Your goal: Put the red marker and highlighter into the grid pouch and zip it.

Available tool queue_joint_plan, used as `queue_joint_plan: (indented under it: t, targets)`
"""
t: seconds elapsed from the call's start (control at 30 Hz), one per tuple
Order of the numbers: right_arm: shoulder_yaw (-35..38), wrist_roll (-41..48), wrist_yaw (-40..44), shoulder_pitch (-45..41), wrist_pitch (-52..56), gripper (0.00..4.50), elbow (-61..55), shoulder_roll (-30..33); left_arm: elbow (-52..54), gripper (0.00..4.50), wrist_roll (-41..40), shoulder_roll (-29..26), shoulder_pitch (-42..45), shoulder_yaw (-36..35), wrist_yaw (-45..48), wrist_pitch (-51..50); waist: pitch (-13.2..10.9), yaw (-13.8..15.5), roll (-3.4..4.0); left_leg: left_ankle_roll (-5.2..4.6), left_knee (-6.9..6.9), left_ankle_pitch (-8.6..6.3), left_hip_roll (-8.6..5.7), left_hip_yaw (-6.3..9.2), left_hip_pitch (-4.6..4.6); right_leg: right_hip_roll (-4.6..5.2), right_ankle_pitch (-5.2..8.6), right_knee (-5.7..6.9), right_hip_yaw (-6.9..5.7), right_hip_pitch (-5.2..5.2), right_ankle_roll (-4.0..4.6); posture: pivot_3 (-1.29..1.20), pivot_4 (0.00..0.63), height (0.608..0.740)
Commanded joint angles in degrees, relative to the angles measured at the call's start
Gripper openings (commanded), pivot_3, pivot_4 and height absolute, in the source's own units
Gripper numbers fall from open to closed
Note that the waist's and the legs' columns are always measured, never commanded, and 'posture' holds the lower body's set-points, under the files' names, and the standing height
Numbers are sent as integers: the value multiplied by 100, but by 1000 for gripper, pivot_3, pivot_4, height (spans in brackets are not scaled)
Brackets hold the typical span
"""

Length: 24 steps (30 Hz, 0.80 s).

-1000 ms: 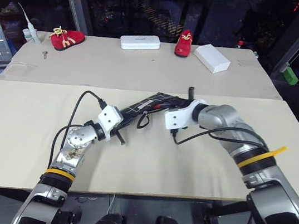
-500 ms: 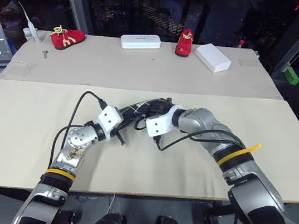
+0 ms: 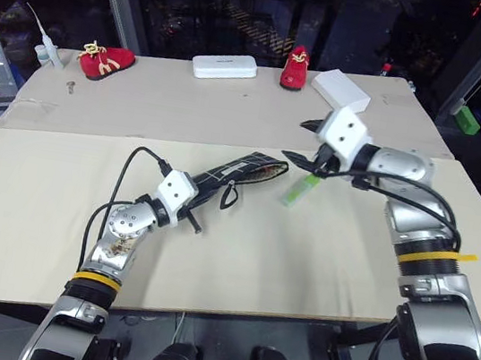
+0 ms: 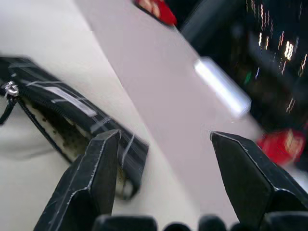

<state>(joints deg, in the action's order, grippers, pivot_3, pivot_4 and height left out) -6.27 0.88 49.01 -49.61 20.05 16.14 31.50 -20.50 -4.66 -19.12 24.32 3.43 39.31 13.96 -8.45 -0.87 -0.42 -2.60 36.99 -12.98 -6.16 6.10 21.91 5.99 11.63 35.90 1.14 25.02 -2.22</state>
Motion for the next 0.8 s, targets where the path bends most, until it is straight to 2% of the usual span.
queue_joint_plan:
  t: [0.03, 0.13, 0.23, 0.37, 0.57, 0.8]
  targets:
    - [235, 97, -555, 24, 1856, 3341, -651, -115, 289, 0, -68, -33, -40, -82, -72, 25, 0, -2, 0, 0, 0, 0, 0, 0, 1, 0, 0, 1, 0, 0, 0, 0, 150, 740]
    - [124, -69, -1025, 216, 2863, 3341, -1131, -246, 354, 0, -72, -45, -95, -98, -103, -2, 0, -3, 0, 1, -1, 0, 2, -4, 10, 5, -1, 6, 3, 14, 1, 0, 150, 740]
    - [344, -12, -1718, 307, 3759, 3341, -1162, -776, 389, 0, -74, -44, -134, -107, -135, -18, 0, -6, 0, 1, 0, 0, 1, -5, 15, 9, -1, 6, 2, 19, 1, 0, 150, 740]
    - [451, -18, -2303, 362, 4213, 3341, -1049, -1233, 418, 0, -76, -28, -137, -104, -165, -45, 0, 5, 0, 2, 1, 0, 0, -7, 12, 9, -1, 8, 2, 17, 2, 0, 150, 740]
    - [646, -42, -3082, 57, 4064, 3341, -237, -1770, 403, 0, -58, 33, -133, -64, -209, -22, 1, 3, 1, 2, 1, 1, -3, -7, 12, 9, -2, 9, 1, 17, 1, 0, 150, 740]
    - [504, -50, -3494, -258, 3738, 3341, 496, -2107, 391, 0, -53, 83, -162, -63, -266, 17, 1, -34, 2, 2, 0, 1, -2, -8, 8, 6, -2, 13, 1, 17, 1, 0, 150, 740]
